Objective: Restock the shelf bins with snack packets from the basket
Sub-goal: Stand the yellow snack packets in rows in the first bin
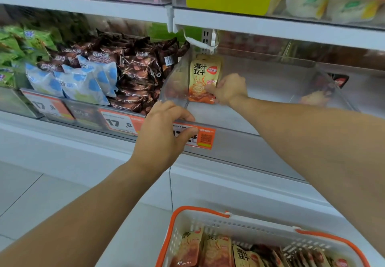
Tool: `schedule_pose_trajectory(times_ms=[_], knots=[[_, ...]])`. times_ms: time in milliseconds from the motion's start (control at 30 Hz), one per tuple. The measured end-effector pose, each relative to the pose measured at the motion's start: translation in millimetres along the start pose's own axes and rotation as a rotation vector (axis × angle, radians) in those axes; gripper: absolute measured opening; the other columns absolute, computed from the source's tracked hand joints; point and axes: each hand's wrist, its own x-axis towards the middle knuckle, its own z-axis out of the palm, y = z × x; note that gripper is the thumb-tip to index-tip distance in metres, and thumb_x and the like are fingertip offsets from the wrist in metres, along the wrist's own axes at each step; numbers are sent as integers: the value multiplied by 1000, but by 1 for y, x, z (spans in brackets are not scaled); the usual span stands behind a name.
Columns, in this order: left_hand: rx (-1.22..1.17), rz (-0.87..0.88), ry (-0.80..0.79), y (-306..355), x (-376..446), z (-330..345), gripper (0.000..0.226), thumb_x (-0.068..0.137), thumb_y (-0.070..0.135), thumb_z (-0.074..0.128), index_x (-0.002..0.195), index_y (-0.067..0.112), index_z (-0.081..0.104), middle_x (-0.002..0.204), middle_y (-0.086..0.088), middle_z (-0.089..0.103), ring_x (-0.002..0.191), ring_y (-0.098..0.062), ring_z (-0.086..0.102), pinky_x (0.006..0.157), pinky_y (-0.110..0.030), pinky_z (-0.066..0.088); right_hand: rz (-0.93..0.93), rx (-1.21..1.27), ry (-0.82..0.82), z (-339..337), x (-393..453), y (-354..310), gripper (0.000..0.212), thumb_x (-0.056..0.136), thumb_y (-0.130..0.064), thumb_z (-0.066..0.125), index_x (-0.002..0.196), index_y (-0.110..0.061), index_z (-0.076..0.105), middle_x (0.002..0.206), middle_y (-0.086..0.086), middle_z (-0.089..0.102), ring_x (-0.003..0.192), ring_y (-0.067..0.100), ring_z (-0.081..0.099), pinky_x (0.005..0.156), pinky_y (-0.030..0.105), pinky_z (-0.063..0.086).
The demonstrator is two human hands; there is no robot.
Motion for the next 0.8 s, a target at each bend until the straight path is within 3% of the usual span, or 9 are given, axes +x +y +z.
schedule_pose_trajectory(times_ms=[100,167,233,333,433,533,600,667,800], knots=[[6,-13,4,2,-1,0,20,78,28,83,93,20,73,92,12,56,96,-8,44,78,-13,27,68,35,-45,-6,-2,-2,57,76,-63,76,77,-5,73,78,6,74,78,15,69,76,30,56],[14,-16,9,3,-2,1,21,78,27,83,94,18,73,93,9,58,98,-11,47,82,-17,29,103,50,-57,-20,-11,-5,52,77,-58,78,79,-6,69,83,8,73,74,15,65,73,30,54],[15,-16,19,4,-3,1,20,79,26,83,95,17,73,94,7,59,101,-15,49,84,-19,30,102,91,-73,-44,-26,-9,42,82,-48,77,73,-9,63,88,12,75,74,19,69,81,33,57],[41,-49,13,9,-5,0,21,80,25,82,98,16,74,99,1,62,106,-22,51,90,-26,35,-33,222,-5,-86,-64,-10,26,81,-26,80,71,-20,57,90,11,74,84,24,72,85,40,59],[150,-4,59,18,-11,-2,23,79,23,82,98,14,73,101,-8,63,105,-31,52,90,-39,37,-279,301,33,-125,-135,1,20,82,-15,78,79,-25,60,75,1,69,70,20,70,69,36,59],[258,89,182,37,-20,2,12,82,22,73,91,15,69,98,-9,59,101,-29,46,85,-37,29,-392,310,-108,-148,-212,31,12,88,-17,74,83,-16,63,65,-3,65,59,20,68,57,30,55],[198,73,193,53,-30,16,6,83,21,65,85,16,65,93,-8,59,97,-30,48,82,-40,33,-388,221,-225,-145,-247,63,16,90,-24,72,82,-11,65,64,-5,65,59,17,66,57,28,52],[71,-2,106,67,-49,41,8,82,21,60,84,15,64,91,-7,61,94,-32,53,81,-42,40,-339,130,-355,-131,-268,105,18,91,-26,72,82,-11,66,66,-8,65,60,10,63,58,23,48],[42,-230,-317,76,-121,106,10,89,21,61,93,13,67,99,-8,63,100,-33,56,85,-45,45,-109,-41,-553,-96,-300,193,8,90,-20,69,92,-14,66,86,-1,68,76,14,63,72,26,48]])
